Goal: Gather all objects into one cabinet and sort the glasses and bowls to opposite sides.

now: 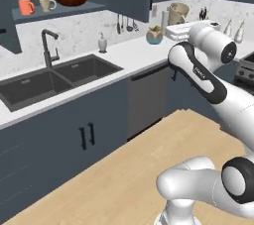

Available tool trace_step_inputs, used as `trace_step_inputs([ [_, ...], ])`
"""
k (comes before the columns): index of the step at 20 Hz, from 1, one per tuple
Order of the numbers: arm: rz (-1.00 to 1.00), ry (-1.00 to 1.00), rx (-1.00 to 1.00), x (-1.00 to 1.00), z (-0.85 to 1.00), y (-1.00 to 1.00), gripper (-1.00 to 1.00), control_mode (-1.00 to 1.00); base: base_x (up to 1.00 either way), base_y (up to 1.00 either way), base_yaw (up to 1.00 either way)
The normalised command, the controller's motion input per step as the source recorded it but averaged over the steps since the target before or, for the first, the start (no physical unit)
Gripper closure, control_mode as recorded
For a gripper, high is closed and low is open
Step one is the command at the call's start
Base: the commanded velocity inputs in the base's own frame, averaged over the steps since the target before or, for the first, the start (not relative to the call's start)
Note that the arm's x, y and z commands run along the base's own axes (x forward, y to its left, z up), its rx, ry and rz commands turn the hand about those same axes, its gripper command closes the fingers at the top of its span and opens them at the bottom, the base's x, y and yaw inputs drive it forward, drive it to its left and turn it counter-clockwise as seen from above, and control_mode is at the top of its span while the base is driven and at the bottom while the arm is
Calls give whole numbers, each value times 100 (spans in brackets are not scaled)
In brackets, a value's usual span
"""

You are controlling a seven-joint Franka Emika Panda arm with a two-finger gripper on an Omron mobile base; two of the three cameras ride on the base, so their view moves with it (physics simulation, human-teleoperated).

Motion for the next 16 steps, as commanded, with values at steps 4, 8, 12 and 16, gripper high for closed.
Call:
trace_step_inputs([
  [4,0,0,0,0,0,0,100,100,-24,50,16],
  [8,0,0,0,0,0,0,100,100,-8,64,27],
  [12,0,0,0,0,0,0,100,100,0,69,45],
  [16,0,0,0,0,0,0,100,100,0,58,49],
])
